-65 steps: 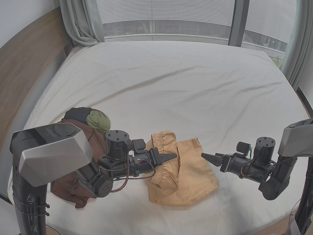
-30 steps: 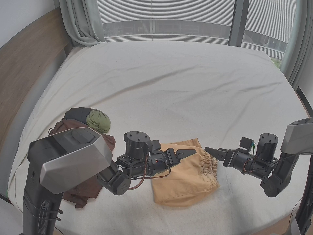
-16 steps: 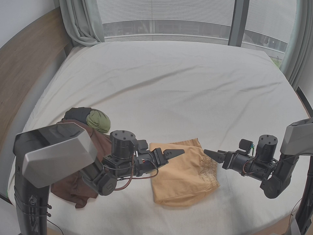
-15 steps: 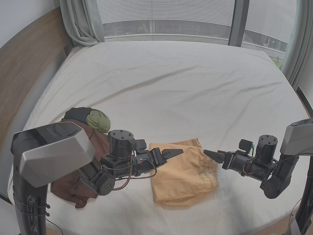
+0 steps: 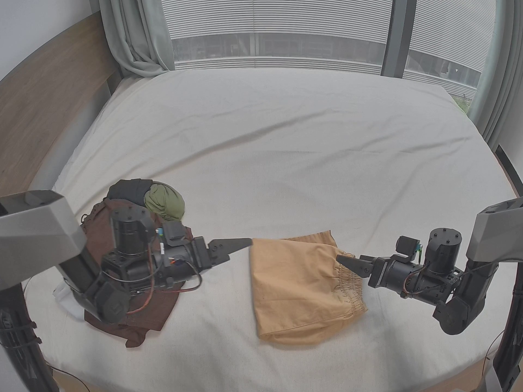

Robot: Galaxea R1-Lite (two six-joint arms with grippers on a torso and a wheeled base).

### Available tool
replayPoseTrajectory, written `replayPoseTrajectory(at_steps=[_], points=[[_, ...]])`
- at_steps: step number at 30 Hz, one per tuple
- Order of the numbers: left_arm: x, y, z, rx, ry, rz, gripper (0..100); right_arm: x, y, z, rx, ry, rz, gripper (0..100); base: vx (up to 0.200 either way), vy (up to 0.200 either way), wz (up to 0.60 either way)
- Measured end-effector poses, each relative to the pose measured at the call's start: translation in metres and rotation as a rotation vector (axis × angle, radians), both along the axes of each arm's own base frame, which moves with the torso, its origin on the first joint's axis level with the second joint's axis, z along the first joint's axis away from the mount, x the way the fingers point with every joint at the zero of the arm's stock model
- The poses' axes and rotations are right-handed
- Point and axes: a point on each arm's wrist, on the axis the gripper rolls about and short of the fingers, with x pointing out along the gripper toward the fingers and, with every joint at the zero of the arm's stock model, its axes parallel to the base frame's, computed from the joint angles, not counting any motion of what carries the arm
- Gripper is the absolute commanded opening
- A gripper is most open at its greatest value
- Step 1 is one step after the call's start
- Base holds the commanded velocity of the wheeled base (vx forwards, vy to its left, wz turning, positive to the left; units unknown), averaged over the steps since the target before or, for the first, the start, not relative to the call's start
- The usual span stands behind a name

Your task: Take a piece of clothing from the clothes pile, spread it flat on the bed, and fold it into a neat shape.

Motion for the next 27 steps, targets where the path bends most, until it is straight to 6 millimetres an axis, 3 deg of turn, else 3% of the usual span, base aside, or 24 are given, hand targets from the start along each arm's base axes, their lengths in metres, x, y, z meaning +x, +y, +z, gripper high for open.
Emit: replayPoseTrajectory(at_steps=[6, 14, 21, 27], points=[[-0.015, 0.049, 0.023, -0.038, -0.039, 0.028, 100, -0.001, 0.002, -0.001, -0.003, 0.004, 0.004, 100, 0.000, 0.000, 0.00], [-0.036, 0.098, 0.047, -0.071, -0.093, 0.063, 100, -0.002, 0.006, -0.004, -0.012, 0.013, 0.004, 100, 0.000, 0.000, 0.00], [-0.053, 0.129, 0.058, -0.060, -0.162, 0.067, 100, -0.005, 0.009, -0.007, -0.018, 0.025, 0.013, 100, 0.000, 0.000, 0.00], [-0.064, 0.136, 0.055, 0.057, -0.305, 0.057, 100, -0.006, 0.010, -0.009, -0.021, 0.031, 0.015, 100, 0.000, 0.000, 0.00]])
